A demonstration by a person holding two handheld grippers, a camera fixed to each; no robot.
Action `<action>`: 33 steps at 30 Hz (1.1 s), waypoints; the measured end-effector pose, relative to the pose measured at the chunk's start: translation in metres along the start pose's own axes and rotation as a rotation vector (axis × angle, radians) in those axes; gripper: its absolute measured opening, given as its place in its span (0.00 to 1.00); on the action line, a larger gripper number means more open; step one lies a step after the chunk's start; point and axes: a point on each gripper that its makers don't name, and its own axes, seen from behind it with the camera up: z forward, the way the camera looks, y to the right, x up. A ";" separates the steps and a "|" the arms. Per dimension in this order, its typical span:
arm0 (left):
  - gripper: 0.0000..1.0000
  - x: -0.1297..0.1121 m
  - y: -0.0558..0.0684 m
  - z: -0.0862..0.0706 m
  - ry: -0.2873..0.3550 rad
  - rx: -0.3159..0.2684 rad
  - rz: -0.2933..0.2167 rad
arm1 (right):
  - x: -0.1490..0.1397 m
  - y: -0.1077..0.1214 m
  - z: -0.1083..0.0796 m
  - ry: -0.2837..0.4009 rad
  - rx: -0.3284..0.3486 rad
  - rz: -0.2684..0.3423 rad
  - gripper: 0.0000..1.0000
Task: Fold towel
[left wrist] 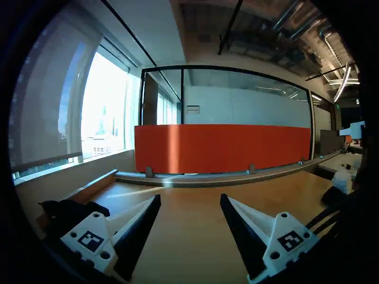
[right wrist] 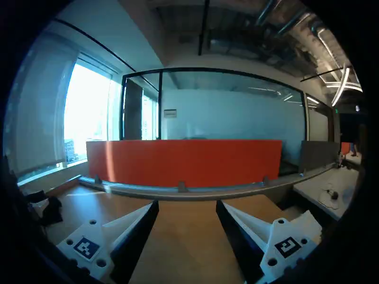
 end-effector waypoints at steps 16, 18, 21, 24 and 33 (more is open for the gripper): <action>0.93 -0.065 -0.025 0.005 0.031 0.016 0.016 | -0.048 -0.017 0.008 -0.010 -0.002 -0.006 0.94; 0.93 -0.071 -0.026 0.006 0.034 0.016 0.016 | -0.053 -0.020 0.010 -0.013 -0.001 -0.004 0.94; 0.93 -0.078 -0.027 0.007 0.040 0.014 0.015 | -0.058 -0.024 0.012 -0.014 0.002 -0.002 0.94; 0.93 -0.084 -0.028 0.008 0.043 0.014 0.015 | -0.061 -0.028 0.014 -0.013 0.003 -0.003 0.94; 0.93 -0.100 -0.030 0.010 0.039 0.021 0.008 | -0.066 -0.035 0.018 -0.010 0.010 -0.015 0.94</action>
